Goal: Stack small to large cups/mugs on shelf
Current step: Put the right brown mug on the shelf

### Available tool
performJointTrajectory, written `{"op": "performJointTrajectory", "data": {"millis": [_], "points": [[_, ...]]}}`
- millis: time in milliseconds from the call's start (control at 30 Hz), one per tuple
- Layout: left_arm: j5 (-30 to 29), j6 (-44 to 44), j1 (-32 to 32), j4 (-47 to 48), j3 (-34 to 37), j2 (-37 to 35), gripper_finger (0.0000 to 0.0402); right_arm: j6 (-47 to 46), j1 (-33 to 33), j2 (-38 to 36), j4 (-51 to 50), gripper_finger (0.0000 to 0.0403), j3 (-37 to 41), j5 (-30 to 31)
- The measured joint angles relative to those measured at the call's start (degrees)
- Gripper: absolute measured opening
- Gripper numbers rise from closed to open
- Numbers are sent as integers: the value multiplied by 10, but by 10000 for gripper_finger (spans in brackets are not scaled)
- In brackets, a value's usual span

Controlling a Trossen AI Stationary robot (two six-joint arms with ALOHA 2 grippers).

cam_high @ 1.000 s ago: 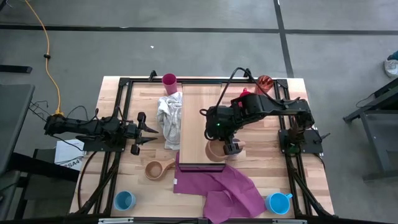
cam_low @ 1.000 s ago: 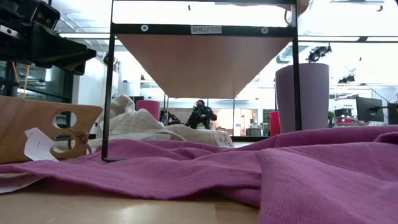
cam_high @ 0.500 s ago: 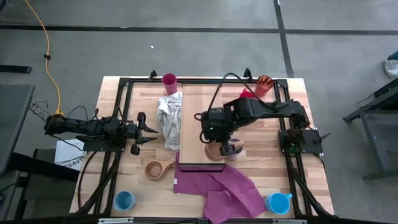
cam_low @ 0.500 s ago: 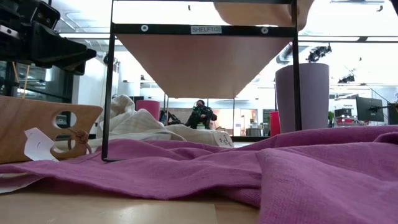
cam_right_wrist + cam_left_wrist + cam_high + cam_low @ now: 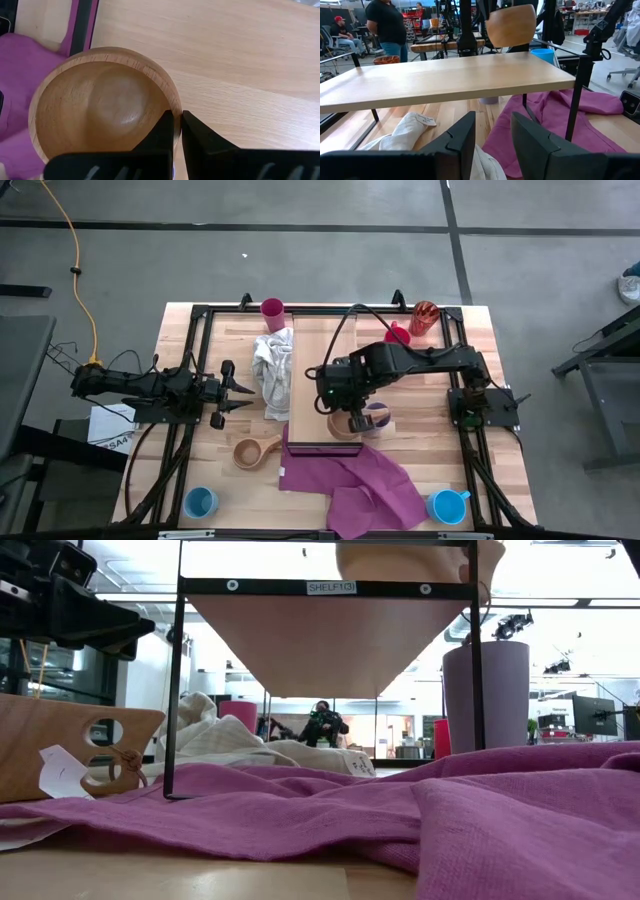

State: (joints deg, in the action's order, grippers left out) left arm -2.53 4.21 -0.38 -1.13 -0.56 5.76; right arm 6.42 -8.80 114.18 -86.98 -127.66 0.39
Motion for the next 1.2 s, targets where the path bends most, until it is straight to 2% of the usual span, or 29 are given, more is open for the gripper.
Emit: {"op": "performJointTrajectory", "data": {"millis": [1200], "points": [[0,0,0,0,0,0,111,-4,9,14,15,0,0,5]]}}
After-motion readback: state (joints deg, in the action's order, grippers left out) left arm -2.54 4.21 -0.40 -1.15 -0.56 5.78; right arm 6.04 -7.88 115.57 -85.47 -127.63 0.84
